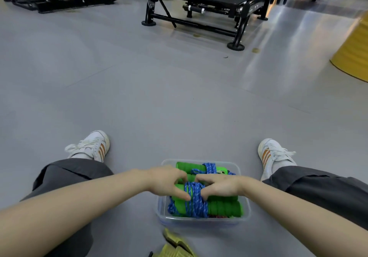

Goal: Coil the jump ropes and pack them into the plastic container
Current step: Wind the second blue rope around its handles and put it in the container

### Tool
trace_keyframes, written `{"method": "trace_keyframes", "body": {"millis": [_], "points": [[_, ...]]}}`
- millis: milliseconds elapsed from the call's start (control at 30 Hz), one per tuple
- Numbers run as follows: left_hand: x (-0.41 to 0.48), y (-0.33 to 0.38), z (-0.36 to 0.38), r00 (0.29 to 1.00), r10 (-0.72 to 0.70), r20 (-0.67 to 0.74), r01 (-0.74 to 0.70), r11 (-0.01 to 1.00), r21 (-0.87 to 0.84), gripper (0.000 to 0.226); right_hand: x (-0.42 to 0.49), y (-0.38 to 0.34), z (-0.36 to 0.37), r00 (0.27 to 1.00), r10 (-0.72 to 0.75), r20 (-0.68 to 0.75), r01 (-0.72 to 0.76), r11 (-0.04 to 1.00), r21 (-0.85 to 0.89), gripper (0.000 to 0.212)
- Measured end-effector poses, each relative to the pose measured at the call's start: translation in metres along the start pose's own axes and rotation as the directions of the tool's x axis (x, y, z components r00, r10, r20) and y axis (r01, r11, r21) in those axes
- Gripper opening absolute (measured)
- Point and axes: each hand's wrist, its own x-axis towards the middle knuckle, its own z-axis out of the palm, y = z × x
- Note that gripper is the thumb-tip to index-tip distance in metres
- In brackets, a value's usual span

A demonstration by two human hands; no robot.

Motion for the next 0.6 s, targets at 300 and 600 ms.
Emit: {"method": "trace_keyframes", "body": {"millis": [300, 600], "points": [[0.020, -0.006, 0.019, 0.991, -0.110, 0.070, 0.118, 0.985, -0.122, 0.040, -0.009, 0.042, 0.039, 0.804, -0.507, -0.310, 0.112, 0.642, -0.758, 0.053], [0.036, -0.013, 0.023, 0.946, -0.290, 0.142, 0.312, 0.934, -0.175, 0.063, -0.005, 0.071, 0.063, 0.564, -0.473, -0.676, -0.097, 0.776, -0.624, 0.049]]}}
